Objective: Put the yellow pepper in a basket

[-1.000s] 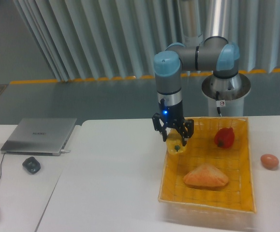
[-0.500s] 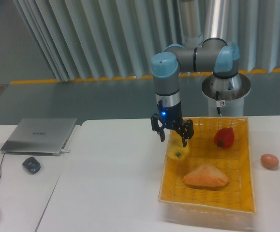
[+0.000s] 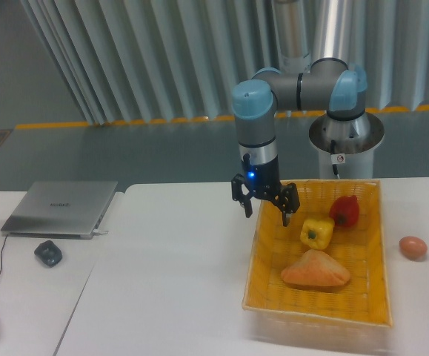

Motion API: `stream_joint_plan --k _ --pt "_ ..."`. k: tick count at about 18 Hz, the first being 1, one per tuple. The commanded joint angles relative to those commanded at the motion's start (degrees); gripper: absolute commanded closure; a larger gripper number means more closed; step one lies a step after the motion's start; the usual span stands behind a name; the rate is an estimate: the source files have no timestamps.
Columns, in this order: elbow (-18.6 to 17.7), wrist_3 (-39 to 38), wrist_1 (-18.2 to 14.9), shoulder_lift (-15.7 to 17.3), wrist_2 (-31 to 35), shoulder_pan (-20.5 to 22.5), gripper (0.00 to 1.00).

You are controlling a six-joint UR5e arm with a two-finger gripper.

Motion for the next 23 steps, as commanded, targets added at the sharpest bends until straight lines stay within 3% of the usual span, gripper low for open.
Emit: stream_joint_plan --k 3,9,13,19,23 --pt "2.7 6.2 -0.8 -0.2 -0.2 3.4 0.0" --pt "6.1 27.6 -7.9 0.0 -1.6 10.9 0.0" --pt "7.0 48.1 -8.3 0.3 -2.4 16.3 0.0" --pt "8.1 69.8 -8.5 0.4 -5.7 25.4 0.0" --pt "8.9 80.0 -11.7 0.3 -7.8 30.2 0.0"
